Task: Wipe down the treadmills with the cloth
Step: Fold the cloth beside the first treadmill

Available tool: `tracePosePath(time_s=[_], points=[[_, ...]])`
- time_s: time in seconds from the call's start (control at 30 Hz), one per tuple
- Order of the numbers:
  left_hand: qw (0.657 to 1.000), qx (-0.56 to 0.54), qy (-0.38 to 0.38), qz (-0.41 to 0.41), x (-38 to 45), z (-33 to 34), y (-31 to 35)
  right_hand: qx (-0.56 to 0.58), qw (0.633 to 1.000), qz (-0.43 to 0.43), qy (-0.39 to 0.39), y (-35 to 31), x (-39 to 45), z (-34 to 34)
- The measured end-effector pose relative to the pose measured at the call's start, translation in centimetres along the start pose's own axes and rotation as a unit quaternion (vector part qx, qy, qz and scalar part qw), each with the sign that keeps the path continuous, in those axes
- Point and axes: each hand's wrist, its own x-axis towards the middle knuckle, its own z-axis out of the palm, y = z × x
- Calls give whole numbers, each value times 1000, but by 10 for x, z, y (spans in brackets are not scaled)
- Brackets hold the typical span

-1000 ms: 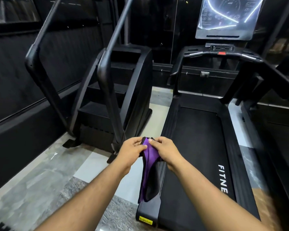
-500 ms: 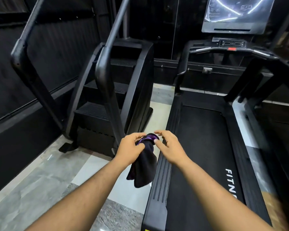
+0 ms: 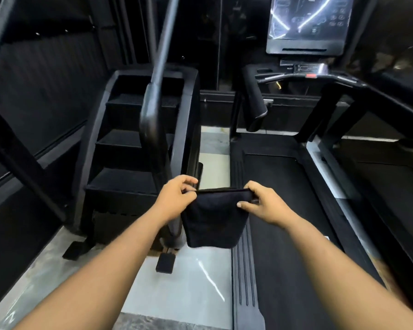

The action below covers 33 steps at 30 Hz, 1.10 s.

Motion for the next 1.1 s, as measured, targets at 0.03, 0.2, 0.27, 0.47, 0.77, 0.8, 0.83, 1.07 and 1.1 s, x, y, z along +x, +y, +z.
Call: tracePosePath(time_s=[0.03,0.2,0.27,0.47,0.77,0.8,0.83,1.07,1.1], points=[[999,-40,-3,-4,9,-7,2,48,999,18,11,-6,6,1],[934,-356,8,-9,57,-27,36,329,926,33,183,-46,58,-18],[902,-425,-71,-31,70,-18,37,474,836,65,268,-59,86,-27],[915,-356,-106,-160,89,52,8,409,877,253,14,10,91,6],[920,-259,-184,-230,220,85,-12,460,820,298,167,124,140,9],[929,-222,-203,-214,229,89,-14,449,810,311,215,134,150,5],[937,-197,-203,-204,242,97,-17,444,801,314,251,143,161,-3],[983,82,-162,5,330,109,9,154,961,221,56,190,210,-59],[980,137,-136,53,344,107,15,104,969,211,71,195,220,-67]])
